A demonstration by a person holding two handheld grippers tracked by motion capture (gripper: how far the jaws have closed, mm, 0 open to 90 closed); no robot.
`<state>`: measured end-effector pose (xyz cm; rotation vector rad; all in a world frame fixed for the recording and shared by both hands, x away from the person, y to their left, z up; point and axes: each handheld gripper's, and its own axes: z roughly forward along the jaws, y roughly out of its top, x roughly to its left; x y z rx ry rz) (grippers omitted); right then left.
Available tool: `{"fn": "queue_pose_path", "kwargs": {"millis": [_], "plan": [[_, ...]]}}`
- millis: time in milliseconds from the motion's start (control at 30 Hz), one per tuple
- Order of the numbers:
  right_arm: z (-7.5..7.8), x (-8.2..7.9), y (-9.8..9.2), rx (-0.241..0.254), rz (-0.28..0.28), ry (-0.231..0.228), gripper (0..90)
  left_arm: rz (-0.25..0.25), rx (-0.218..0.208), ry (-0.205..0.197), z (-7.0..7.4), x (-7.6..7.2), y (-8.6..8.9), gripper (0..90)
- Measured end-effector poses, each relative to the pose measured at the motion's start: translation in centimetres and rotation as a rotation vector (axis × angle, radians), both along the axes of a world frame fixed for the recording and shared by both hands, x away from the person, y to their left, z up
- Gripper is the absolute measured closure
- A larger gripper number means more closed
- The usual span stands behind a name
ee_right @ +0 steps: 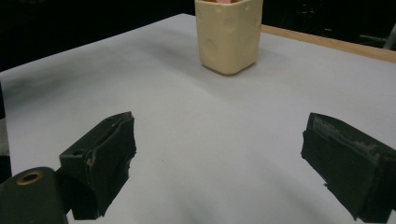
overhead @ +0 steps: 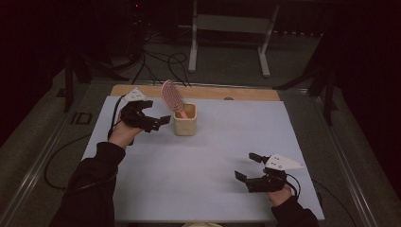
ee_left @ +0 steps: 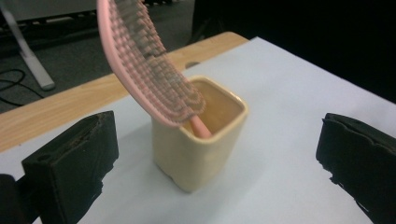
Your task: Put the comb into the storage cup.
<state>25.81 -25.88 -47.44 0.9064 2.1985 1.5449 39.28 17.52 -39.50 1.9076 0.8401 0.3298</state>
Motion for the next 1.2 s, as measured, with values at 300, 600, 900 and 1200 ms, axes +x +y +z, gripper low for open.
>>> {"fn": "queue_pose_path", "kwargs": {"millis": [300, 600, 900, 1200], "plan": [[0.0, 0.0, 0.0, 0.001, -0.003, -0.002, 9.5, -0.033, -0.005, -0.015, -0.5, -1.8, 0.7, 0.2], [0.1, 0.0, 0.0, -0.003, -0.001, -0.003, 9.5, -0.055, -0.015, -0.017, -1.3, -3.8, 1.4, 0.2], [0.1, 0.0, 0.0, -0.002, -0.001, -0.003, 9.5, -0.065, -0.027, -0.022, -2.2, -5.4, 2.2, 0.2], [0.0, 0.0, 0.1, -0.003, 0.002, -0.004, 9.5, -0.071, -0.009, -0.020, -3.9, -7.6, 3.2, 0.2]]}}
